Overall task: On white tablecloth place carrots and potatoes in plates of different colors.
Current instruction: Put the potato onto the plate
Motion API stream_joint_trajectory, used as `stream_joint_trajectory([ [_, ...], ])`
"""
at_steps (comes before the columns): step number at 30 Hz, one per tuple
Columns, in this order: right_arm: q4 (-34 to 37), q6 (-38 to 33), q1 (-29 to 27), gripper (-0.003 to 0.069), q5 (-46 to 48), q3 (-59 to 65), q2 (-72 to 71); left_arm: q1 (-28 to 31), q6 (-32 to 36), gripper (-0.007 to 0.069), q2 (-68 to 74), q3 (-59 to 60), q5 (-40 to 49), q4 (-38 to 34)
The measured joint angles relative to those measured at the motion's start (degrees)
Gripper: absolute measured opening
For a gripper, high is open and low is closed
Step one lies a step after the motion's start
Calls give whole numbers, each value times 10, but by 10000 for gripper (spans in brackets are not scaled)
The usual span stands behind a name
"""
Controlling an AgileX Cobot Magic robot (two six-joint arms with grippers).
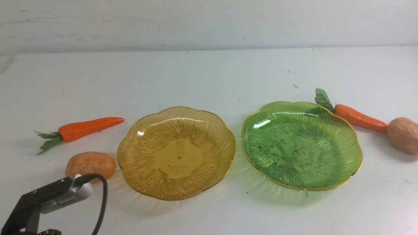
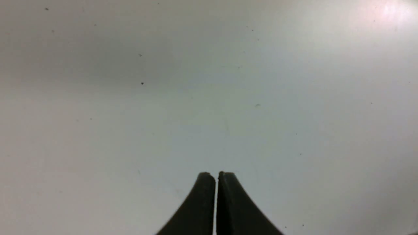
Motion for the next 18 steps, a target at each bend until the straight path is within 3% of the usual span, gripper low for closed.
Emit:
stream_joint_trajectory([
  [4, -63, 30, -3, 62, -27, -76, 90, 0, 22, -3, 0, -20, 0, 0],
  [12, -57, 5, -52, 148, -25, -199, 233, 0, 33, -3, 0, -22, 0, 0],
  [18, -45, -38, -76, 341, 8, -279, 328, 0, 36, -3, 0, -22, 0, 0],
])
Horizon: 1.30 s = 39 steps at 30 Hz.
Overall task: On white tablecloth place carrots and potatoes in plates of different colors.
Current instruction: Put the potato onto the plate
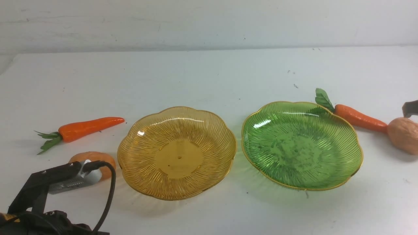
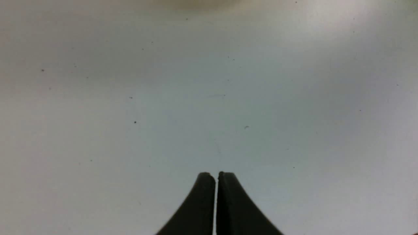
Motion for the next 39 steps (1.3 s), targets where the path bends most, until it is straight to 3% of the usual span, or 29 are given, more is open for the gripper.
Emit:
stream_joint_trajectory([
  [7, -23, -40, -1, 619, 9, -57, 86, 0, 2, -3, 0, 0, 0, 1],
  [10, -47, -60, -1, 673, 4, -73, 115, 0, 2, -3, 0, 0, 0, 1],
  [19, -77, -98, -1, 689, -49, -84, 172, 0, 2, -3, 0, 0, -1, 1],
  [24, -77, -105, -1, 656, -71, -85, 192, 0, 2, -3, 0, 0, -1, 1],
  [26, -76, -112, -2, 603, -65, -90, 195, 0, 2, -3, 0, 0, -1, 1],
  [32, -78, -168, -2, 597, 25, -116, 182, 0, 2, -3, 0, 0, 3, 1],
  [36, -32, -170, -2, 597, 85, -190, 125, 0, 2, -3, 0, 0, 4, 1],
  [39, 105, -144, -1, 597, 92, -228, 60, 0, 2, -3, 0, 0, 4, 1],
])
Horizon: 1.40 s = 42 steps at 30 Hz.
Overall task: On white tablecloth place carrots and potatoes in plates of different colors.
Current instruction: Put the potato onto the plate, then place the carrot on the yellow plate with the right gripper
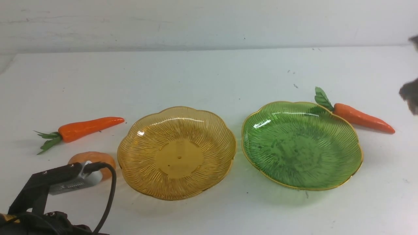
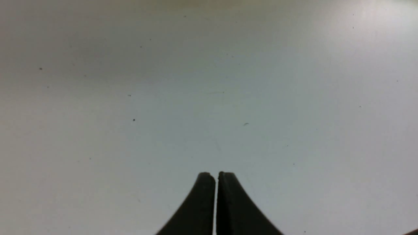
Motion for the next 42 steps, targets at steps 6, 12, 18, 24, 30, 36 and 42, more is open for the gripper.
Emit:
stream_joint_trajectory([
  [6, 226, -97, 70, 597, -6, 53, 17, 0, 1, -3, 0, 0, -4, 0],
  [12, 165, -108, 140, 597, -34, 68, 91, 0, 4, -3, 0, 0, -4, 0],
  [18, 125, -101, 149, 675, -47, 57, 100, 0, 5, -3, 0, 0, -5, 0],
  [24, 74, -89, 150, 691, -45, 23, 100, 0, 6, -3, 0, 0, -5, 0],
  [30, 12, -95, 149, 601, -45, 1, 104, 0, 6, -3, 0, 0, -5, 0],
  [36, -80, -97, 92, 54, -46, -41, 146, 0, 6, -3, 0, 0, -5, 0],
  [42, -61, -111, 57, 59, -50, -43, 171, 0, 6, -3, 0, 0, -5, 0],
])
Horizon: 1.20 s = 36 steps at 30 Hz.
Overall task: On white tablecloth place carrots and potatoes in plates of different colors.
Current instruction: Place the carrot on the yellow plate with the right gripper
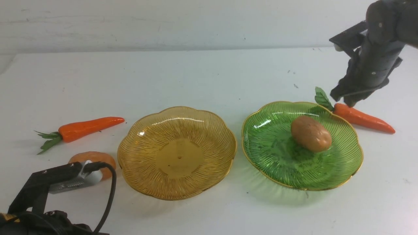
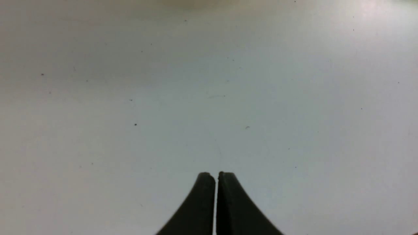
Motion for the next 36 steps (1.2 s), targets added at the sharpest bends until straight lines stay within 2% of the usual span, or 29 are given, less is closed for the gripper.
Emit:
stream_joint_trajectory([
  [2, 0, -2, -1, 111, 0, 0, 4, 0, 0, -3, 0, 0, 0, 0],
  [7, 1, -27, -1, 350, -9, -1, 17, 0, 0, -2, 0, 0, 0, 0],
  [11, 1, -54, -1, 489, -23, -1, 29, 0, 0, -2, 0, 0, 0, 0],
  [14, 0, -70, -1, 551, -32, -1, 41, 0, 0, -2, 0, 0, 0, 0],
  [17, -3, -79, -1, 581, -38, -1, 57, 0, 0, -2, 0, 0, 0, 0],
  [20, -5, -84, -1, 583, -40, -3, 76, 0, 0, -2, 0, 0, -1, 0],
  [24, -8, -84, -1, 544, -42, -3, 77, 0, -1, -2, 0, 0, -1, 0],
  [28, -13, -81, -1, 377, -36, -3, 78, 0, -2, -2, 0, 0, -1, 1],
  [30, -40, -58, -1, 233, -17, -9, 77, 0, -2, -2, 0, -8, 6, 12],
  [33, -91, 29, -8, 233, 14, -25, 46, 0, -11, -2, 0, -46, 31, 38],
  [36, -103, 98, -22, 233, 44, -61, -12, 0, -29, -2, 0, -101, 48, 78],
])
